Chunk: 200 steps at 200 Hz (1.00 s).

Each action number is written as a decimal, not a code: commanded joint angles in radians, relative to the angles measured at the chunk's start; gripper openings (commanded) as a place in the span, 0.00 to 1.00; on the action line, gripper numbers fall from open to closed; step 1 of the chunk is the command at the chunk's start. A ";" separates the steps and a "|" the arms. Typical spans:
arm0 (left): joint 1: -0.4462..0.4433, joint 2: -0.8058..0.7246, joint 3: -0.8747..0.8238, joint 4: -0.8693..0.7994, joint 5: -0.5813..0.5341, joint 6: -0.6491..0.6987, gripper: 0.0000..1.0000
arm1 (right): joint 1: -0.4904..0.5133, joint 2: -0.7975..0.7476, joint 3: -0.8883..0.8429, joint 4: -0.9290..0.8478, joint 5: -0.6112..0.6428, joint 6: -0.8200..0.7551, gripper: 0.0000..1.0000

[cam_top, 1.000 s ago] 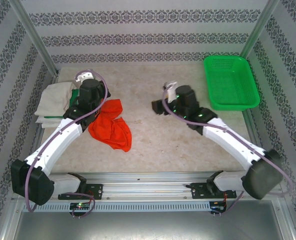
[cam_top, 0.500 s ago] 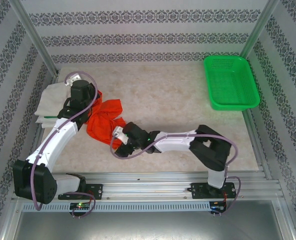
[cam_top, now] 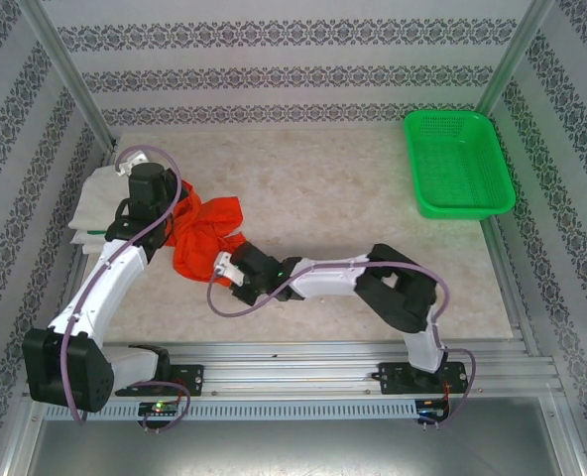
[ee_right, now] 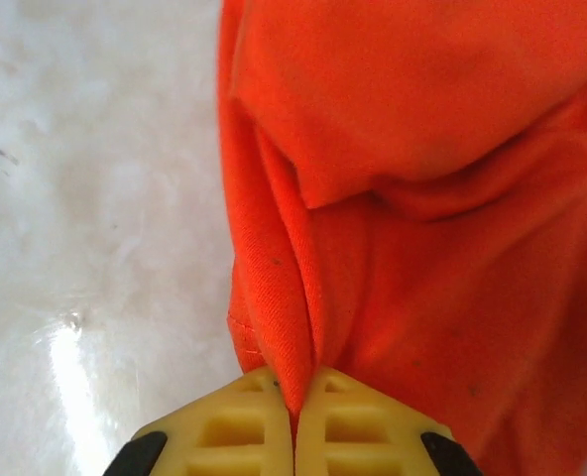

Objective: Fold and stack the t-shirts

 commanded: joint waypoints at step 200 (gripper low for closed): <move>0.024 -0.215 0.207 -0.040 0.064 0.011 0.00 | -0.494 -1.112 -0.129 -0.041 0.012 0.369 0.00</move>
